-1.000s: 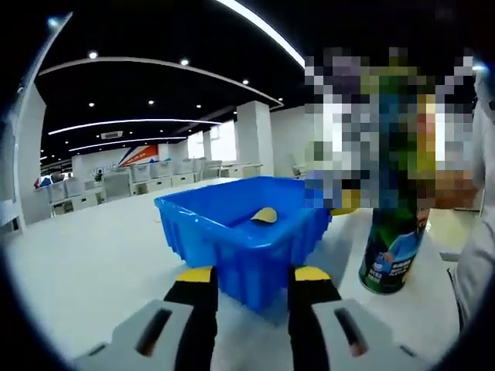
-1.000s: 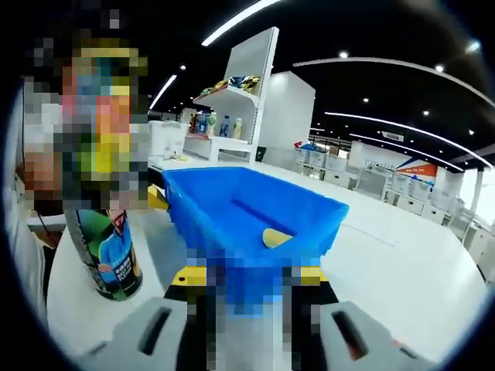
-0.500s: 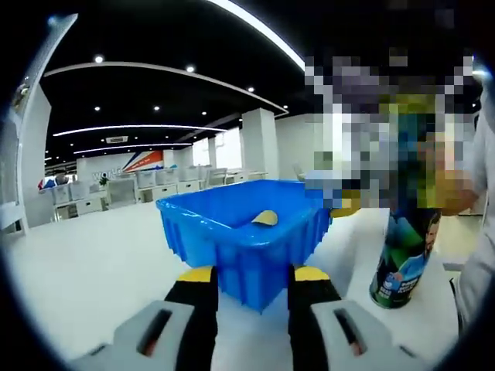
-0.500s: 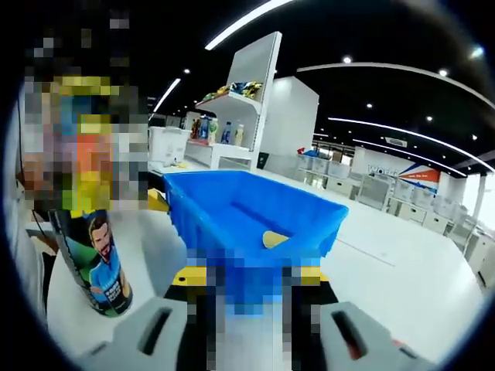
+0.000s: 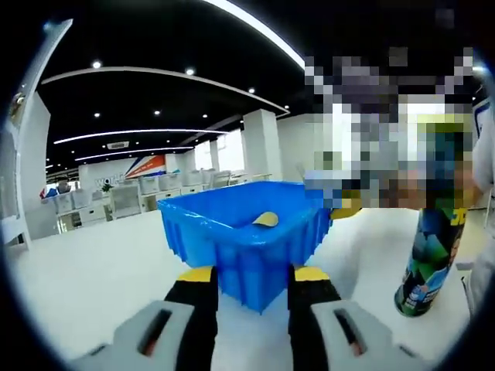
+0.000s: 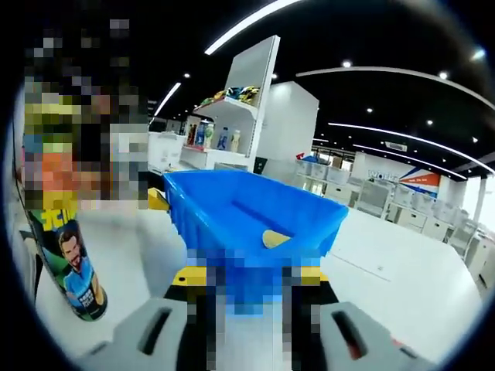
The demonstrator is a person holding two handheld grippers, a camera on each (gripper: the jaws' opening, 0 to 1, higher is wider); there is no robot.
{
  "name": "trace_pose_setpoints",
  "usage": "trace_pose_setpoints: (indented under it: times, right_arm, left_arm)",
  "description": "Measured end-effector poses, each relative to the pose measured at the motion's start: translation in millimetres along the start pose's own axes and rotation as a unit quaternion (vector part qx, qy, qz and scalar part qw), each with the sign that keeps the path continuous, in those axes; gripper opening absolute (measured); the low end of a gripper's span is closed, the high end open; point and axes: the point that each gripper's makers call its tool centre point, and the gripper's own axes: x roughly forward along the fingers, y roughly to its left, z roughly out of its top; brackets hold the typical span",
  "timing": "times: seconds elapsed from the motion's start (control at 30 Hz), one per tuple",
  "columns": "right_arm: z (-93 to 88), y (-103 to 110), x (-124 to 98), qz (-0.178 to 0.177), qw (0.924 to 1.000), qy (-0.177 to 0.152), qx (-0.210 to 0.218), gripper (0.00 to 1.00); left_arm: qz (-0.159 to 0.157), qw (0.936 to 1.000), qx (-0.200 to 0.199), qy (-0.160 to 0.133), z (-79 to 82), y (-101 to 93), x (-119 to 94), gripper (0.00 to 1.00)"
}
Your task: Open the lid of the chip container on the table, take out the chips, place them into the box in front of the container, and close the lid
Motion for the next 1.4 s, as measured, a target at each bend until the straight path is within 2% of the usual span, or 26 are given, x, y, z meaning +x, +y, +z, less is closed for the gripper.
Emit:
trace_pose_setpoints:
  times: [0.23, 0.33, 0.53, 0.7, 0.77, 0.8, 0.83, 1.2, 1.4]
  right_arm:
    - [-9.3, -16, 14, -0.004, 1.0000, 0.004, 0.002, 0.33]
    - [-14.8, -21, 21, -0.004, 0.9999, 0.010, 0.002, 0.33]
    - [-28.0, -27, 34, -0.008, 0.9995, 0.029, -0.005, 0.33]
    - [-44.8, -26, 38, -0.003, 0.9990, 0.043, 0.011, 0.33]
    - [-54.4, -23, 40, -0.002, 0.9984, 0.057, 0.008, 0.33]
    - [-58.9, -22, 41, -0.008, 0.9977, 0.067, 0.003, 0.34]
    - [-55.9, -20, 40, -0.008, 0.9987, 0.050, 0.008, 0.33]
    - [-55.1, -18, 40, -0.011, 0.9987, 0.045, 0.018, 0.34]
    - [-54.9, -18, 40, -0.014, 0.9987, 0.045, 0.017, 0.34]
  left_arm:
    - [-0.006, 0.9998, -0.011, 0.017, -11.8, 11.6, 19, 0.35]
    - [-0.009, 0.9994, -0.025, 0.022, -21.8, 17.4, 26, 0.35]
    - [-0.003, 0.9990, -0.027, 0.035, -37.5, 21.9, 36, 0.35]
    - [-0.008, 0.9977, -0.034, 0.059, -50.0, 23.0, 41, 0.35]
    - [-0.013, 0.9943, -0.039, 0.098, -68.2, 20.2, 43, 0.35]
    - [-0.010, 0.9965, -0.026, 0.079, -62.9, 19.5, 42, 0.35]
    - [-0.008, 0.9966, -0.032, 0.075, -61.3, 20.5, 43, 0.35]
    - [-0.019, 0.9968, -0.030, 0.071, -60.6, 18.6, 44, 0.35]
    - [-0.025, 0.9956, -0.047, 0.077, -62.5, 21.1, 45, 0.36]
